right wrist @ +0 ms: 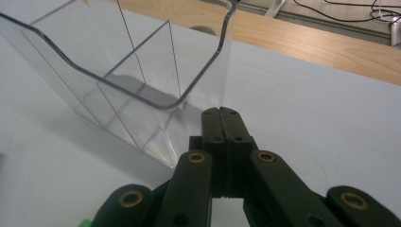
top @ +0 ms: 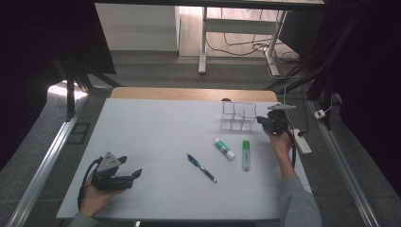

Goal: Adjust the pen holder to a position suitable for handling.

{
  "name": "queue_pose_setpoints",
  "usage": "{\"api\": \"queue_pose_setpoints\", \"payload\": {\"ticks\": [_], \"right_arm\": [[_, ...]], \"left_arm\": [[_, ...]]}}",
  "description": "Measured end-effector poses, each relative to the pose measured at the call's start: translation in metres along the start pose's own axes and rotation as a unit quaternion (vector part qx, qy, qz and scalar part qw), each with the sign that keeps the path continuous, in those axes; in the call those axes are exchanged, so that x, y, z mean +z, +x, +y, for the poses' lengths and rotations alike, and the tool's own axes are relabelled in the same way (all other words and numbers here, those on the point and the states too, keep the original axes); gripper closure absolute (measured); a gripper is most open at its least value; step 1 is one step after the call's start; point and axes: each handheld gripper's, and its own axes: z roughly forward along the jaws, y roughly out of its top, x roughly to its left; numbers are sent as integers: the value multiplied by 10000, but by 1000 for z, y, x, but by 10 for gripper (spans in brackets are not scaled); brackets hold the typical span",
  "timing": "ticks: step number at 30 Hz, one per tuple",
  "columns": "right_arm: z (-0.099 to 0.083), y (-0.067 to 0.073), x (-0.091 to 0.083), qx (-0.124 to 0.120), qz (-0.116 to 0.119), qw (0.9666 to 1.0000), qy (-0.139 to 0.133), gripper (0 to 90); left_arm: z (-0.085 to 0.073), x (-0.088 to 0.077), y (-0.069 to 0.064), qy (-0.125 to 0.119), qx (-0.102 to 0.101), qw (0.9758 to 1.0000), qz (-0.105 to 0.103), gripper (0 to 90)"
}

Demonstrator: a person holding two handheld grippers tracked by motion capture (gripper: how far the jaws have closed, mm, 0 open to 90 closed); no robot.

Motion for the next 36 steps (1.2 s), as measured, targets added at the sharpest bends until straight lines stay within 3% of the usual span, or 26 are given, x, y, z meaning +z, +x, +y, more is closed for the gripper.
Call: {"api": "queue_pose_setpoints", "payload": {"ticks": [10,14,18,25,36], "right_arm": [[14,-3,10,26,-138,9998,111,892],[17,0,15,-127,-229,9993,281,892],[16,-2,18,9,-131,9994,317,892],[16,0,20,-67,-125,9992,365,893],[26,19,27,-161,29,9994,302,892]], "left_arm": [[-1,1,1,3,24,10000,-64,230],[-2,1,2,6,44,10000,-87,231],[-2,1,4,7,24,10000,-90,231],[-2,2,5,2,23,10000,-92,232],[-3,1,6,-4,11,9999,-103,232]]}}
